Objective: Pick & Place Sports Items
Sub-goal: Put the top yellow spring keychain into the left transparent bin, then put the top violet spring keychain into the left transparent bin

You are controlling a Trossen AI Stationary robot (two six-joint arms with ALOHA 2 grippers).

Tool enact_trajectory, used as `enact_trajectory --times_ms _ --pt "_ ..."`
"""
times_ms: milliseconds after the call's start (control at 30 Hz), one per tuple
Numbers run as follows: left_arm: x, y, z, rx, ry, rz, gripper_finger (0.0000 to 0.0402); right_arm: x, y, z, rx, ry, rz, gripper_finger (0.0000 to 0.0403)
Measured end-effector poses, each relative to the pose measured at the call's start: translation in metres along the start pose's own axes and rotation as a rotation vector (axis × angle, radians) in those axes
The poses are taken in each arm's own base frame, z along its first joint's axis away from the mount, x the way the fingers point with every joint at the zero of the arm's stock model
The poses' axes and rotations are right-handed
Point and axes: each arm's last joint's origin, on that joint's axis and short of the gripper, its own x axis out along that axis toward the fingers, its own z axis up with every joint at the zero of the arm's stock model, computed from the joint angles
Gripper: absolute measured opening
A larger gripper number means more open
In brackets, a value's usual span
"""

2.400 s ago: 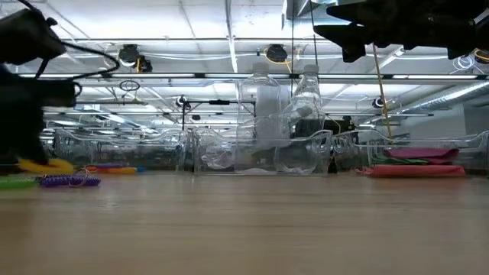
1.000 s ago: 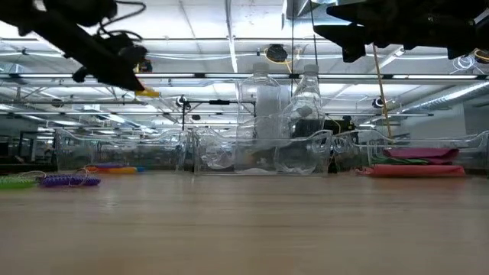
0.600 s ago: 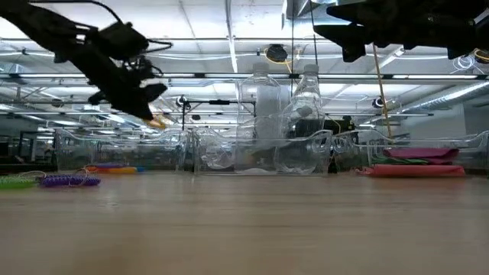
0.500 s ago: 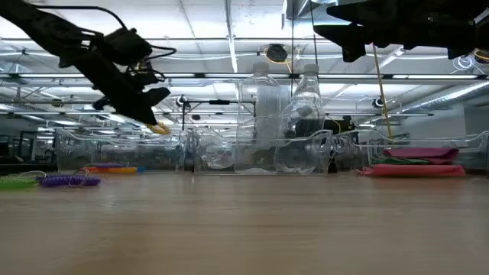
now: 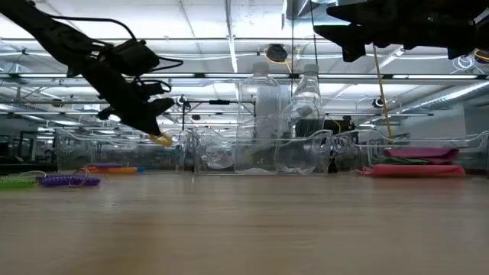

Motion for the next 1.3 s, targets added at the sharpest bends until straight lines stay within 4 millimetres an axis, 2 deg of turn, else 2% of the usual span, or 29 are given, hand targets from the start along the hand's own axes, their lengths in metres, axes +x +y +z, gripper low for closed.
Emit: enact_trajectory --times_ms 133,233,600,833,1000,1167,1300 --pt "0.001 0.000 0.000 -0.009 0.003 0.003 0.0032 0.000 0.000 0.000 0.000 0.000 0.000 0.0196" --pt "0.001 0.000 0.000 -0.010 0.004 -0.001 0.0051 0.000 0.000 0.000 0.001 0.000 0.000 0.0196" --pt "0.001 0.001 -0.001 -0.001 0.008 0.023 0.0212 0.000 0.000 0.000 0.000 0.000 0.000 0.0196" --pt "-0.003 -0.001 -0.001 0.045 0.010 0.015 0.0273 0.000 0.000 0.000 0.000 0.000 0.000 0.0196" --pt "-0.022 -0.006 0.005 0.064 -0.059 -0.025 0.0285 0.000 0.000 0.000 0.000 0.000 0.000 0.0196" --pt "-0.057 -0.014 0.013 0.107 -0.169 -0.099 0.0285 0.000 0.000 0.000 0.001 0.003 -0.001 0.0196" --pt "-0.088 -0.020 0.013 0.126 -0.228 -0.229 0.0285 0.000 0.000 0.000 -0.003 0.004 0.000 0.0196"
